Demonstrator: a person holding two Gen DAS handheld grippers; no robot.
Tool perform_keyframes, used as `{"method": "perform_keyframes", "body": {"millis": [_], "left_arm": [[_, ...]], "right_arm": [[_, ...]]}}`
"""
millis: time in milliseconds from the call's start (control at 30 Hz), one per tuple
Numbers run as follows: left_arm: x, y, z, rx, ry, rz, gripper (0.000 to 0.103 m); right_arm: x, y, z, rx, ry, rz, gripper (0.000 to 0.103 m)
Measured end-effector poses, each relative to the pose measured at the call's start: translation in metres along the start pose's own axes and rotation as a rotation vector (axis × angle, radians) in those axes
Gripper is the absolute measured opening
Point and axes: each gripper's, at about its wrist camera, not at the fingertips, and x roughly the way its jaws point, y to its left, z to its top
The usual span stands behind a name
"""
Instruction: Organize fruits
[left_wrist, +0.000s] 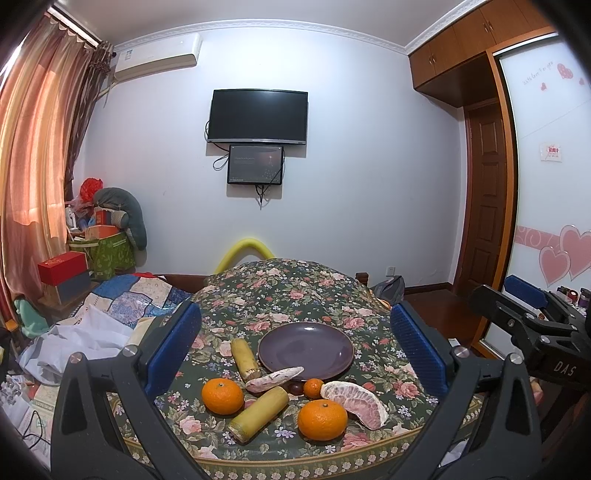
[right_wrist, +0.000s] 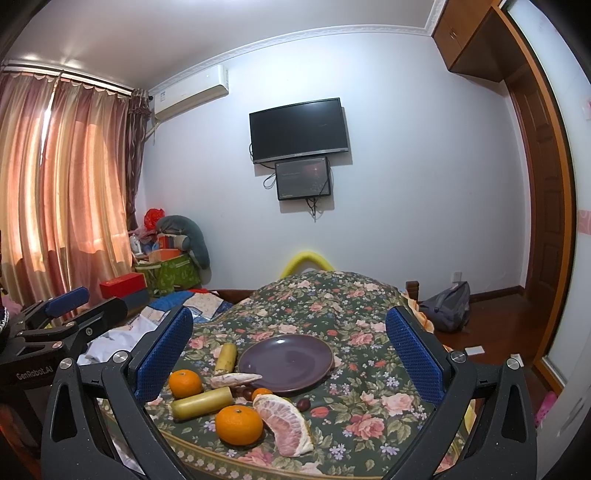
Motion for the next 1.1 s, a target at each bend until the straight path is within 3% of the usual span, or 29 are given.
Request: {"method": "perform_keyframes", "body": {"millis": [667,867,1100], "left_arm": [[0.019,0.009,-0.006,-0.009,0.032,-0.012,0.103],[0.041,0.022,-0.013,-0.022,0.078,0.020,0.103],[0.077,0.044,-0.035,-0.023,0.187,0.038,0.099]], "right_arm": [[0.012,-0.003,-0.004,0.008,0.029,-0.008,0.103],[0.032,-0.005,-0.013,0.005,0.079,-0.010,0.103],[0.068,-0.010,-0.038,-0.005,0.206,-0.013,0.103]]}}
